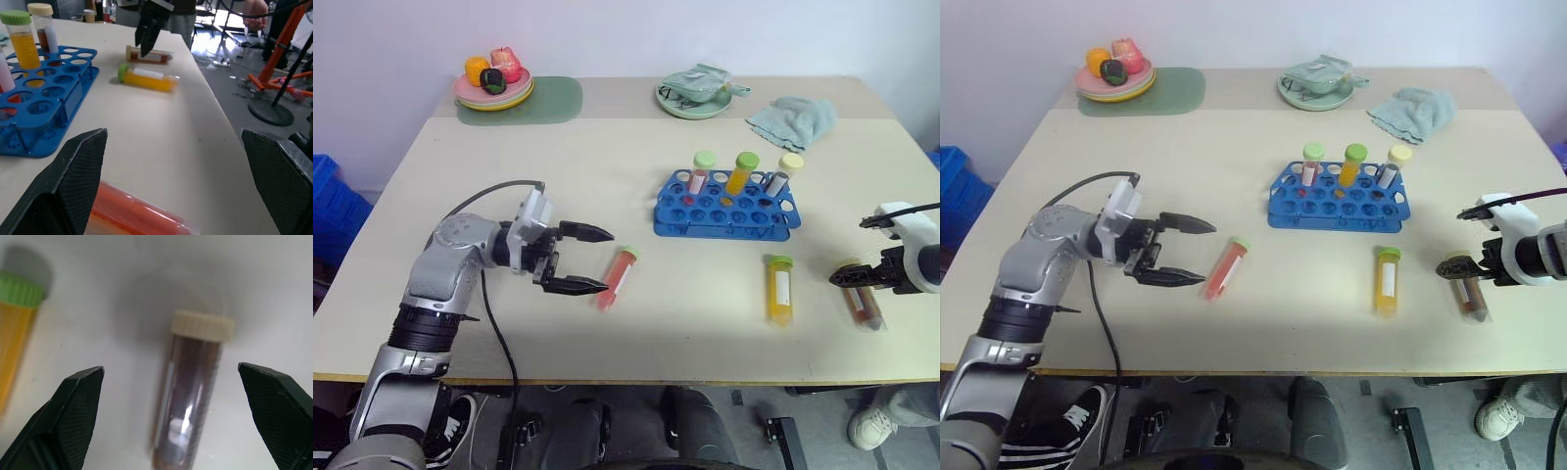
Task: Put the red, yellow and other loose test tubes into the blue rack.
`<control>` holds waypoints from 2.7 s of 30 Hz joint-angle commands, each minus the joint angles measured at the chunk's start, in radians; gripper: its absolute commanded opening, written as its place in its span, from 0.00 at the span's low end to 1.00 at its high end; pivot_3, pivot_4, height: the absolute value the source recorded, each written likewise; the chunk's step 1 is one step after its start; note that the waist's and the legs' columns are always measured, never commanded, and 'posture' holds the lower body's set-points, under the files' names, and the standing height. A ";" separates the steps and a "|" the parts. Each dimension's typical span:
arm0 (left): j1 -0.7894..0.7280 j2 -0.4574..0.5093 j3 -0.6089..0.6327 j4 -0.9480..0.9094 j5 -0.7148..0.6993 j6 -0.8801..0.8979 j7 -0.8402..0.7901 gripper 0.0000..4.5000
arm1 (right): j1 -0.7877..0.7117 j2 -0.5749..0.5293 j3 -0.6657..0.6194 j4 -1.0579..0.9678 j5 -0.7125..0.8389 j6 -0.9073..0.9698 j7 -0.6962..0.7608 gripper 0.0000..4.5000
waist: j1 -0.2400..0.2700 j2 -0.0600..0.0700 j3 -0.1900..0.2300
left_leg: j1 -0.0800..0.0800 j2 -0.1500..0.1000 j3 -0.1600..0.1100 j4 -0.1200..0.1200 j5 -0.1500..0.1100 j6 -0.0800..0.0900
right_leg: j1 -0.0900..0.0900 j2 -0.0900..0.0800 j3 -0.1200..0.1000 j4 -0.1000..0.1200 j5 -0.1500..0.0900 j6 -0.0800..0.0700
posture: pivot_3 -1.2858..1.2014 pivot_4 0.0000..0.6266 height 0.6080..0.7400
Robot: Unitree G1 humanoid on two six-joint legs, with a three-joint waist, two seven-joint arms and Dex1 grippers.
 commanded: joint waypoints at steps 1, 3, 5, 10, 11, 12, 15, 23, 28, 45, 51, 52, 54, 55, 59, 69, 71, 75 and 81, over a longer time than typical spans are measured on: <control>0.012 0.009 0.013 -0.057 -0.036 0.013 0.003 0.99 | -0.018 0.015 -0.003 0.015 -0.029 -0.006 -0.015 1.00 | 0.001 0.000 0.000 | 0.000 0.000 0.000 0.000 0.000 0.000 | 0.000 0.000 0.000 0.000 0.000 0.000 | 0.52 0.24 1.00; 0.019 0.005 0.016 -0.073 -0.040 0.006 0.011 0.99 | -0.010 0.025 -0.007 0.024 -0.037 -0.007 -0.020 1.00 | 0.002 0.000 0.000 | 0.000 0.000 0.000 0.000 0.000 0.000 | 0.000 0.000 0.000 0.000 0.000 0.000 | 0.52 0.24 1.00; 0.028 0.002 0.020 -0.086 -0.050 0.013 0.020 0.99 | -0.007 0.033 -0.012 0.028 -0.040 -0.003 -0.024 1.00 | 0.002 0.000 0.000 | 0.000 0.000 0.000 0.000 0.000 0.000 | 0.000 0.000 0.000 0.000 0.000 0.000 | 0.52 0.24 1.00; 0.041 0.005 0.019 -0.103 -0.048 -0.016 0.025 0.99 | -0.005 0.049 -0.024 0.026 -0.040 0.013 -0.038 1.00 | 0.000 0.000 0.000 | 0.000 0.000 0.000 0.000 0.000 0.000 | 0.000 0.000 0.000 0.000 0.000 0.000 | 0.52 0.24 1.00; 0.040 0.004 0.019 -0.101 -0.046 -0.023 0.029 0.99 | -0.006 0.052 -0.026 0.028 -0.039 0.016 -0.040 1.00 | 0.000 0.000 0.000 | 0.000 0.000 0.000 0.000 0.000 0.000 | 0.000 0.000 0.000 0.000 0.000 0.000 | 0.52 0.24 1.00; 0.039 0.003 0.019 -0.100 -0.046 -0.026 0.030 0.99 | -0.007 0.055 -0.027 0.030 -0.040 0.017 -0.044 1.00 | 0.000 0.000 0.000 | 0.000 0.000 0.000 0.000 0.000 0.000 | 0.000 0.000 0.000 0.000 0.000 0.000 | 0.52 0.24 1.00; 0.037 0.004 0.016 -0.100 -0.051 -0.025 0.035 0.99 | -0.009 0.064 -0.028 0.036 -0.041 0.022 -0.051 1.00 | 0.002 0.000 0.000 | 0.000 0.000 0.000 0.000 0.000 0.000 | 0.000 0.000 0.000 0.000 0.000 0.000 | 0.52 0.24 1.00; 0.044 0.007 0.016 -0.111 -0.056 -0.021 0.044 1.00 | -0.020 0.075 -0.020 0.043 -0.041 0.019 -0.056 0.72 | 0.000 0.000 0.000 | 0.000 0.000 0.000 0.000 0.000 0.000 | 0.000 0.000 0.000 0.000 0.000 0.000 | 0.52 0.24 1.00; 0.047 0.009 0.018 -0.114 -0.057 -0.017 0.049 1.00 | -0.026 0.073 -0.017 0.051 -0.045 0.016 -0.056 0.72 | 0.001 0.000 0.000 | 0.000 0.000 0.000 0.000 0.000 0.000 | 0.000 0.000 0.000 0.000 0.000 0.000 | 0.52 0.24 1.00; 0.064 0.002 0.012 -0.128 -0.058 -0.015 0.072 1.00 | -0.012 0.028 -0.022 -0.025 -0.001 0.171 -0.025 0.72 | 0.000 0.000 0.000 | 0.000 0.000 0.000 0.000 0.000 0.000 | 0.000 0.000 0.000 0.000 0.000 0.000 | 0.52 0.24 1.00; 0.069 0.008 0.016 -0.135 -0.061 -0.010 0.075 1.00 | 0.002 0.054 -0.035 -0.043 -0.004 0.175 -0.051 0.72 | 0.002 0.001 0.000 | 0.000 0.000 0.000 0.000 0.000 0.000 | 0.000 0.000 0.000 0.000 0.000 0.000 | 0.52 0.24 1.00; 0.071 0.009 0.017 -0.137 -0.061 -0.009 0.076 1.00 | 0.003 0.055 -0.034 -0.044 -0.005 0.170 -0.052 0.72 | 0.002 0.001 0.000 | 0.000 0.000 0.000 0.000 0.000 0.000 | 0.000 0.000 0.000 0.000 0.000 0.000 | 0.52 0.24 1.00; 0.074 0.011 0.018 -0.142 -0.063 -0.005 0.078 1.00 | 0.007 0.056 -0.034 -0.048 -0.005 0.166 -0.054 0.72 | 0.002 0.001 0.000 | 0.000 0.000 0.000 0.000 0.000 0.000 | 0.000 0.000 0.000 0.000 0.000 0.000 | 0.52 0.24 1.00; 0.076 0.012 0.018 -0.145 -0.062 -0.004 0.079 1.00 | 0.008 0.057 -0.034 -0.049 -0.003 0.166 -0.055 0.72 | 0.001 0.001 0.000 | 0.000 0.000 0.000 0.000 0.000 0.000 | 0.000 0.000 0.000 0.000 0.000 0.000 | 0.52 0.24 1.00; 0.080 0.012 0.018 -0.149 -0.061 -0.004 0.082 1.00 | 0.013 0.061 -0.036 -0.048 -0.005 0.157 -0.062 0.59 | 0.001 0.001 0.000 | 0.000 0.000 0.000 0.000 0.000 0.000 | 0.000 0.000 0.000 0.000 0.000 0.000 | 0.52 0.24 1.00; 0.072 0.006 0.010 -0.140 -0.057 -0.007 0.086 1.00 | 0.059 0.050 -0.049 -0.095 0.003 0.139 -0.049 0.33 | 0.001 0.001 0.000 | 0.000 0.000 0.000 0.000 0.000 0.000 | 0.000 0.000 0.000 0.000 0.000 0.000 | 0.52 0.24 1.00; 0.070 0.004 0.009 -0.140 -0.058 -0.004 0.087 1.00 | 0.061 0.051 -0.054 -0.095 0.002 0.137 -0.051 0.33 | 0.001 0.001 0.000 | 0.000 0.000 0.000 0.000 0.000 0.000 | 0.000 0.000 0.000 0.000 0.000 0.000 | 0.52 0.24 1.00; 0.062 0.003 0.008 -0.133 -0.055 -0.006 0.088 1.00 | 0.058 0.061 -0.061 -0.085 -0.003 0.131 -0.058 0.19 | 0.001 0.001 0.000 | 0.000 0.000 0.000 0.000 0.000 0.000 | 0.000 0.000 0.000 0.000 0.000 0.000 | 0.52 0.24 1.00; 0.054 0.001 0.006 -0.124 -0.054 -0.005 0.088 1.00 | 0.052 0.066 -0.089 -0.095 0.012 0.142 -0.057 0.19 | 0.000 0.001 0.000 | 0.000 0.000 0.000 0.000 0.000 0.000 | 0.000 0.000 0.000 0.000 0.000 0.000 | 0.52 0.24 1.00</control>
